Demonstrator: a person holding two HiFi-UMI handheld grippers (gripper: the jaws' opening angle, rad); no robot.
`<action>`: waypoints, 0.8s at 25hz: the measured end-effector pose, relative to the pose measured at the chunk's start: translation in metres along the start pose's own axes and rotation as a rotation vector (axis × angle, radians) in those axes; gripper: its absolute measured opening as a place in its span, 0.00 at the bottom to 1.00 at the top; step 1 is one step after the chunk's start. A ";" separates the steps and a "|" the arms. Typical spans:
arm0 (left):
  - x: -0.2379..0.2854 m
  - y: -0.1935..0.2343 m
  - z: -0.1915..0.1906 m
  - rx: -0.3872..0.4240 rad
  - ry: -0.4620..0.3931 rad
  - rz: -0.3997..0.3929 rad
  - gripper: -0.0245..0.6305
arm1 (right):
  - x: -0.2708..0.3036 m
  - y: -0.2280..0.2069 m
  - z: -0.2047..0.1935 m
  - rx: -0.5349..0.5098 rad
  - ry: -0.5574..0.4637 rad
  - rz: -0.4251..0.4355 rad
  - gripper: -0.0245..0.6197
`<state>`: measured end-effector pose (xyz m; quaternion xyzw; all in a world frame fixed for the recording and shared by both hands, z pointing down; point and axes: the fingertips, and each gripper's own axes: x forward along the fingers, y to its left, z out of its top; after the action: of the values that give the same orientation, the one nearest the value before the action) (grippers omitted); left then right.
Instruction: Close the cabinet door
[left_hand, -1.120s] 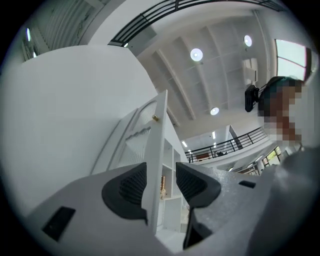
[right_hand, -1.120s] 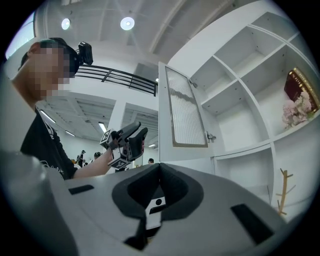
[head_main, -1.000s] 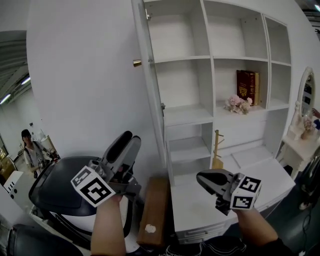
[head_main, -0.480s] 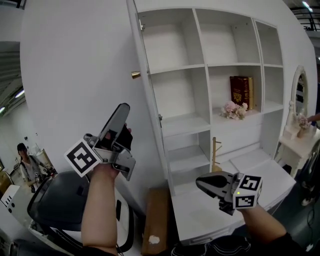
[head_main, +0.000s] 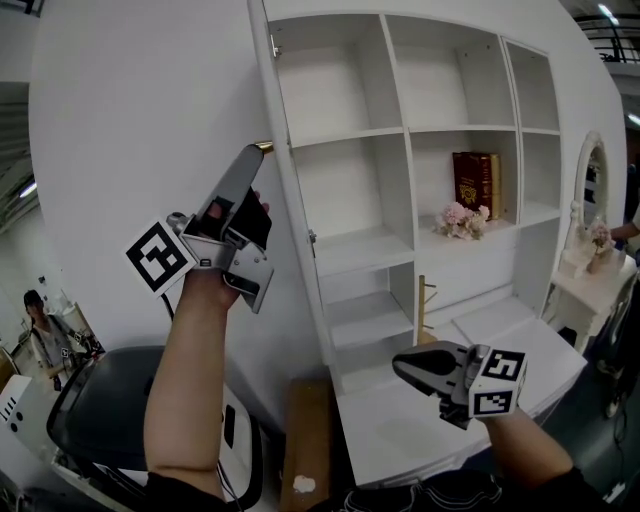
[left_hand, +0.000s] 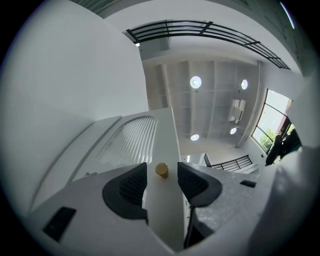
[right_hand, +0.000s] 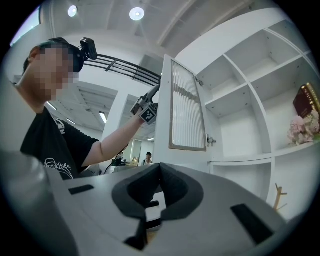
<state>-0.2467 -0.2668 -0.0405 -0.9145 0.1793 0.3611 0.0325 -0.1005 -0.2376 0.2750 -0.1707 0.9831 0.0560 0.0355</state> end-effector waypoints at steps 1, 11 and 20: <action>0.001 -0.001 0.000 0.010 0.011 0.000 0.33 | 0.001 0.001 -0.002 -0.006 0.000 0.000 0.05; 0.006 -0.011 -0.002 0.020 0.032 -0.041 0.17 | -0.001 0.001 -0.007 -0.037 0.001 -0.017 0.05; 0.007 -0.013 -0.002 0.072 0.040 -0.071 0.16 | 0.009 -0.002 -0.013 -0.019 0.007 -0.018 0.05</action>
<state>-0.2364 -0.2573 -0.0445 -0.9256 0.1600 0.3349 0.0748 -0.1091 -0.2444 0.2867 -0.1802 0.9810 0.0643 0.0311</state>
